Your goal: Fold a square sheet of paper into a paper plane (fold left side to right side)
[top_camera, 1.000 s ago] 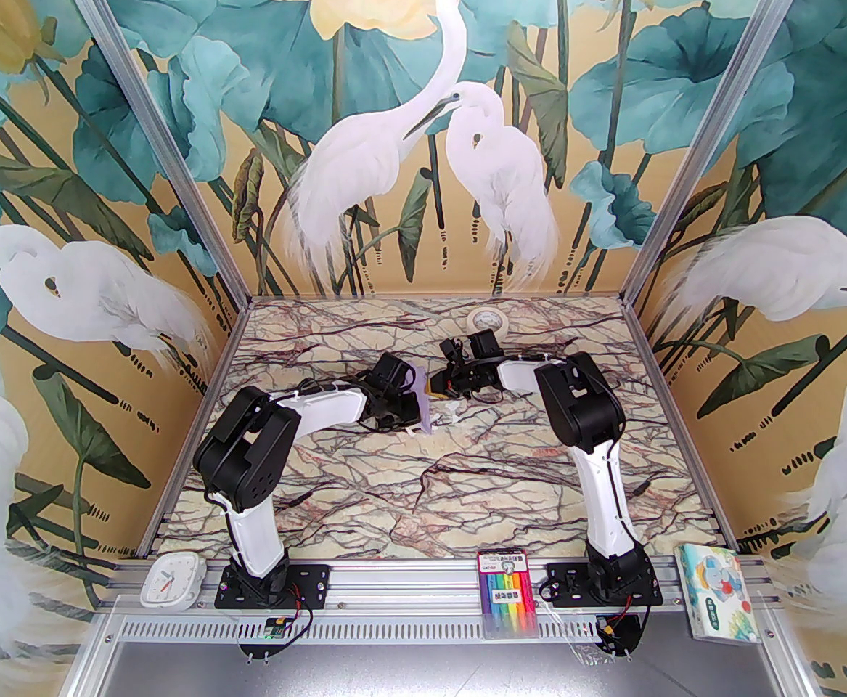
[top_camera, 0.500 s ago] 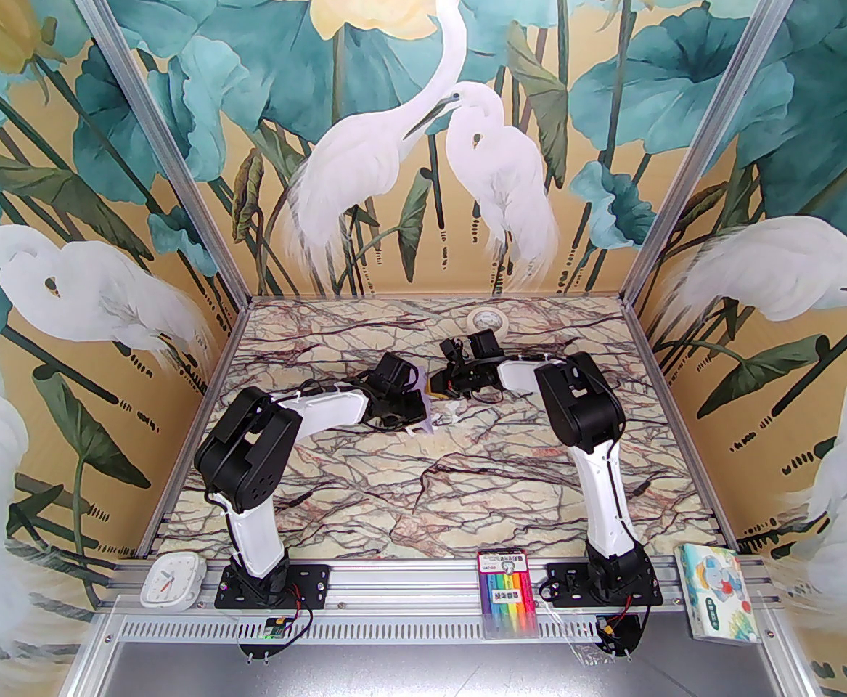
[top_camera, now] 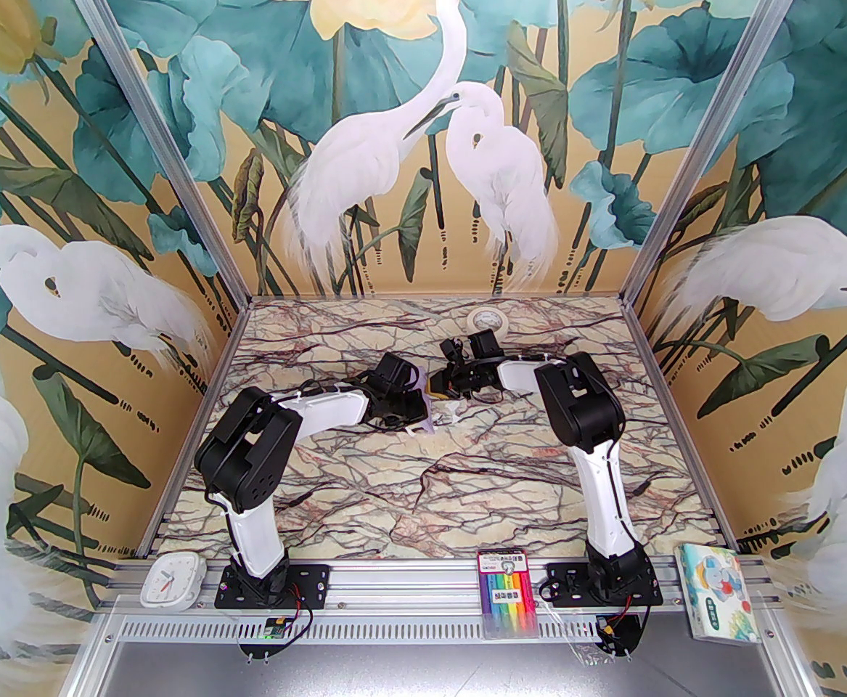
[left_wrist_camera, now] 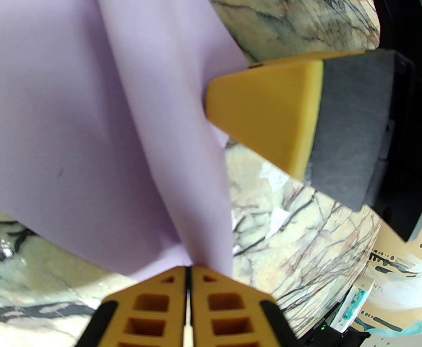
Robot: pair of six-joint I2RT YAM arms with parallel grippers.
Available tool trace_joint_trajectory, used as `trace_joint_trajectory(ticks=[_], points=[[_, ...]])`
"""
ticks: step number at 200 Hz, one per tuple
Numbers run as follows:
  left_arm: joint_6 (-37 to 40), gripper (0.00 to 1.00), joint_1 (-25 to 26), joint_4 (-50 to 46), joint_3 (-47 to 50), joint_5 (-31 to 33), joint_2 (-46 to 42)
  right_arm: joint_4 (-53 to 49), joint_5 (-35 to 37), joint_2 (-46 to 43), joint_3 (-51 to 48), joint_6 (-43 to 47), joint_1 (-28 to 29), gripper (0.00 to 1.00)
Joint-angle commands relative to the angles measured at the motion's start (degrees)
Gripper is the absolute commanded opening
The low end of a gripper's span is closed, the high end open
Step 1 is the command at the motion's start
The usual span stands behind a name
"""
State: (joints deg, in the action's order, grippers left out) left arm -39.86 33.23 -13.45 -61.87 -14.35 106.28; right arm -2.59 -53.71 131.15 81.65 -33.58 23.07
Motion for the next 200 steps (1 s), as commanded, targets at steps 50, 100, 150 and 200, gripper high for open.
trace_joint_trajectory(ticks=[50,100,150,200], points=[[-0.82,0.09,0.86,-0.87,-1.61,-0.31,2.58,-0.20,0.98,1.03,0.71,0.43,0.46,0.11],[-0.88,0.09,0.88,-1.13,-1.20,-0.07,2.10,-0.52,1.20,1.06,0.77,0.47,0.57,0.11],[-0.57,0.09,0.87,-1.54,-1.10,0.87,1.12,0.20,1.12,0.53,0.53,-0.39,0.59,0.18],[-1.47,0.08,0.78,-0.56,-0.53,1.26,1.88,7.90,2.50,-4.25,-4.88,-7.37,0.65,0.29]])
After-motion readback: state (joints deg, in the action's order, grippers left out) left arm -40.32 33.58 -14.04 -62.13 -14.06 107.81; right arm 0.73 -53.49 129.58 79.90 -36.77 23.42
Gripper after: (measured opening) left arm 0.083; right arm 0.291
